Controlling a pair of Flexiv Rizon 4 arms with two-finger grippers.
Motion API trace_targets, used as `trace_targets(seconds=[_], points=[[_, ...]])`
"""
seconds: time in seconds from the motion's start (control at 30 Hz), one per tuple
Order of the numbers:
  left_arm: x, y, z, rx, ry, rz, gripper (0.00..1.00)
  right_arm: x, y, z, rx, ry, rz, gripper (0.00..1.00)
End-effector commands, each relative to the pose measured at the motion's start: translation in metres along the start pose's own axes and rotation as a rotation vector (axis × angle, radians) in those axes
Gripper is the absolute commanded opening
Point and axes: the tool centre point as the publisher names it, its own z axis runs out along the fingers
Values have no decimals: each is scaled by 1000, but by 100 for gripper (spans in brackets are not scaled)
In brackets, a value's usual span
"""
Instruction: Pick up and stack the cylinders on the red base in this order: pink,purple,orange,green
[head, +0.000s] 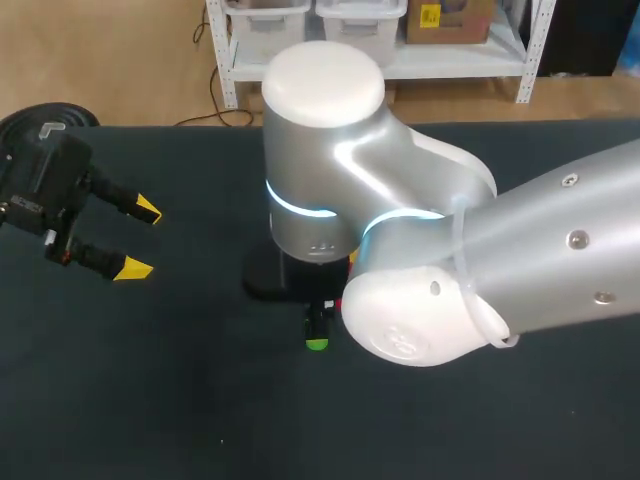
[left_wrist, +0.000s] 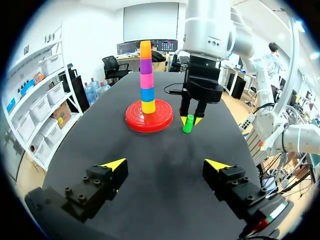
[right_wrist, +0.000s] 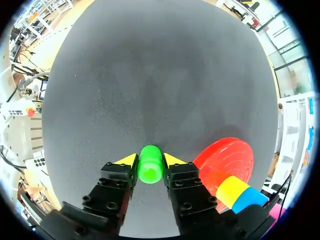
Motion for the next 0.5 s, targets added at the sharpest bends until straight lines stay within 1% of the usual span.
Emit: trace_targets(seconds=[0.03,0.17,0.27,0.3,0.33,0.37,0.43,0.47,0.5], points=[[1,0,0,0,-2,3,100,1,0,1,-4,-4,0,0],[1,0,0,0,-2,3,100,1,0,0,-5,-7,2,0],[1,0,0,0,-2,3,100,0,0,-9,0,-15,3,0],[1,0,0,0,-2,3,100,-1,0,-16,-25,-14,3,0],[1,0,0,0,-2,3,100,-2,0,-23,-17,-10,3,0],[1,0,0,0,-2,3,100,-3,0,-28,-8,-23,6,0],[1,0,0,0,-2,3,100,-4,-2,-51,1,-29,20,0],[1,0,0,0,-2,3,100,-4,-3,-57,2,-29,19,0],[1,0,0,0,-2,3,100,-5,-5,-71,8,-25,18,0]])
